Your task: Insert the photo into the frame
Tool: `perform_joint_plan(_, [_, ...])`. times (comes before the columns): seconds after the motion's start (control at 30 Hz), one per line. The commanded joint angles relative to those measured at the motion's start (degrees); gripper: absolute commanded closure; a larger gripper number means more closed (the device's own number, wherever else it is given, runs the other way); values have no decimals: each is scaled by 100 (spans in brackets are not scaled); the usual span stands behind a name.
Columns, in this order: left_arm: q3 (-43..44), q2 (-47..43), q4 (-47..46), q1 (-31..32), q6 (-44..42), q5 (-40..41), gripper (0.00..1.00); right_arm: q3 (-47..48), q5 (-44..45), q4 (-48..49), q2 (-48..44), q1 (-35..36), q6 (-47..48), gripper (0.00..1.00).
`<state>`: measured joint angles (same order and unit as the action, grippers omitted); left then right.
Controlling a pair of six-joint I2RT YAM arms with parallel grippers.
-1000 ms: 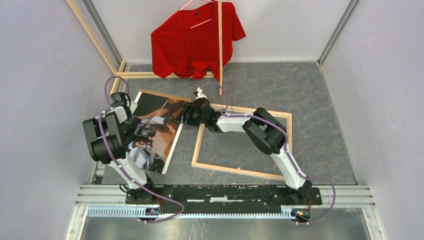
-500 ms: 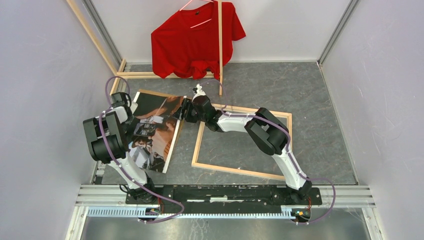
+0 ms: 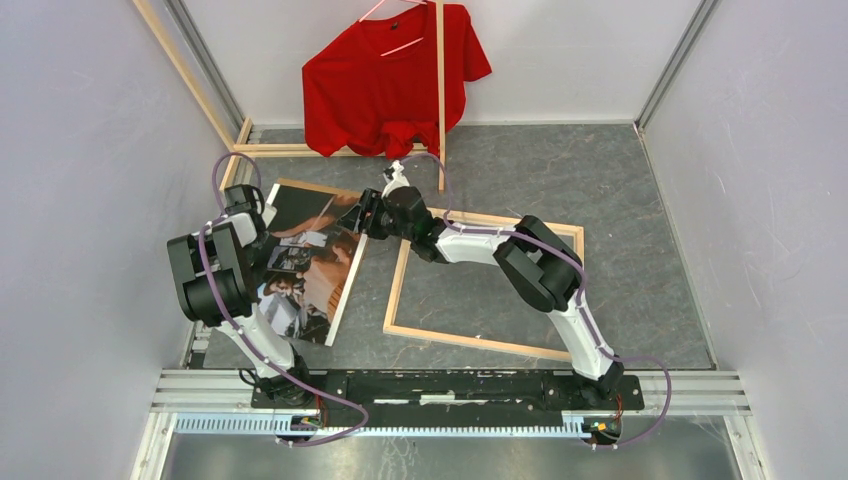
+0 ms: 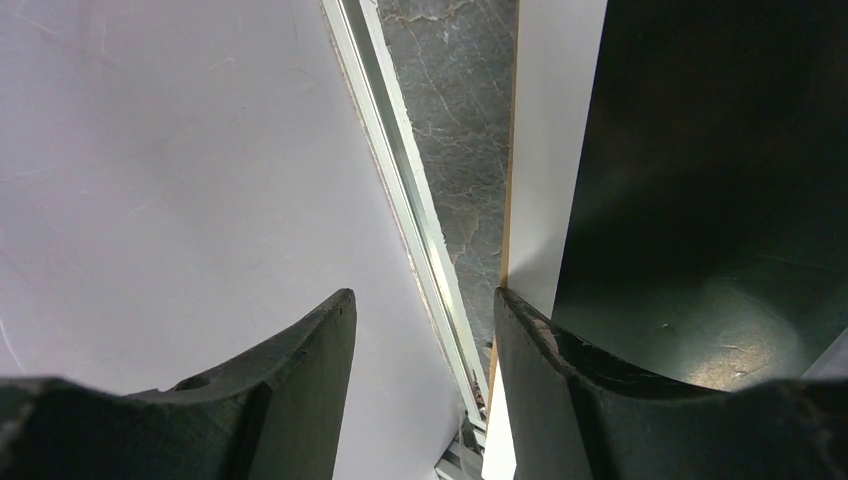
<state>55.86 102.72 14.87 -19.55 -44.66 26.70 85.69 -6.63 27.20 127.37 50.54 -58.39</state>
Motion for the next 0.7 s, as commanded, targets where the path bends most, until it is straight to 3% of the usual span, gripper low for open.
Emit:
perform_joint_plan(0.0, [-338, 535, 159, -7, 68, -1280, 38, 27, 223, -248, 8, -53, 187, 37])
perform_joint_plan(0.2, [-370, 511, 168, 28, 80, -1373, 39, 260, 983, -1407, -77, -131, 647, 33])
perform_joint_plan(0.4, [-522, 276, 298, 157, 113, -1559, 40, -180, 928, -1437, -114, -122, 526, 32])
perform_joint_plan(0.57, [35, -31, 1116, -2, 357, -2277, 40, -228, 780, -1398, -74, -89, 432, 29])
perform_joint_plan(0.67, [510, -144, 1188, -207, 556, -2272, 38, -350, 765, -1372, -98, -88, 396, 27])
